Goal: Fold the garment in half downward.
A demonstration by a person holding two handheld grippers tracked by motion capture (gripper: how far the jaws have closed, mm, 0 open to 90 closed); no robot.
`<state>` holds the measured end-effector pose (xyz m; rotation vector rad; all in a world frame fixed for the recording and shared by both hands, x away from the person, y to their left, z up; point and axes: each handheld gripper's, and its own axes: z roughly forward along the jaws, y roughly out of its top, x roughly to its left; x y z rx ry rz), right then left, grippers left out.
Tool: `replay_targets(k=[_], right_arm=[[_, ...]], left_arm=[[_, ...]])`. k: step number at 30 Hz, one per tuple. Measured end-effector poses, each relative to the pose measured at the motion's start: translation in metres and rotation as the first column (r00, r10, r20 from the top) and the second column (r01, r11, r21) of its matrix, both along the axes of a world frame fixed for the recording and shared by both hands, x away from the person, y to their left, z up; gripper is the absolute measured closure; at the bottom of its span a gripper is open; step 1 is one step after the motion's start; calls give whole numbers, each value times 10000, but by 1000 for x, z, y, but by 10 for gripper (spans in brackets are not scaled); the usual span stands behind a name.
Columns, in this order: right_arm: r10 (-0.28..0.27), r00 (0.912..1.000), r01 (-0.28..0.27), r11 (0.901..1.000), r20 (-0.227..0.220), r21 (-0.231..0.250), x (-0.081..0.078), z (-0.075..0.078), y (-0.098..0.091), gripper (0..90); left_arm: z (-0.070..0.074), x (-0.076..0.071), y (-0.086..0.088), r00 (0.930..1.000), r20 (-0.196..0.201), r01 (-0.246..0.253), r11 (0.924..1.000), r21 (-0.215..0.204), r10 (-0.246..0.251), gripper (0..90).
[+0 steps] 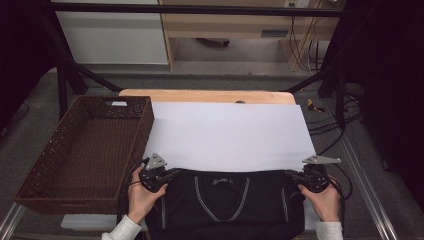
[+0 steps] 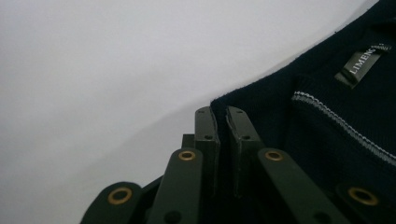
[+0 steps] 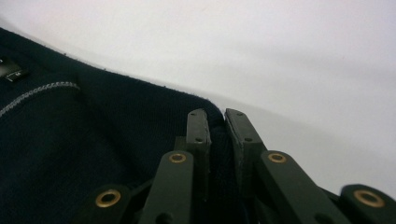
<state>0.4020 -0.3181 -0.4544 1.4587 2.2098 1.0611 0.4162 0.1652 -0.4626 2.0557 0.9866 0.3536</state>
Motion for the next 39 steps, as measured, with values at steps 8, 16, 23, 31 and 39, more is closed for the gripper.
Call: replay_targets(k=[8, 16, 23, 31, 39], right_arm=[[-107, 9997, 106, 9999, 201, 28, 19, 5, 1, 811], [-103, 9993, 114, 9995, 369, -284, 46, 9, 4, 814], [-273, 9971, 287, 9994, 714, -183, 67, 9, 8, 814], [-444, 9973, 455, 9988, 585, -183, 93, 2, 11, 813], [-976, 9929, 994, 9947, 681, -248, 116, -5, 13, 813]], left_arm=[[7, 22, -4, 9986, 350, -408, 9989, 218, 400, 843], [15, 45, -7, 9973, 280, -686, 9974, 212, 680, 844], [10, 62, -4, 9940, 276, -1063, 9941, 226, 1057, 844], [3, 82, -4, 9901, 52, -1400, 9901, 136, 1400, 844], [-2, 105, -5, 9806, -106, -1957, 9806, -149, 1955, 844]])
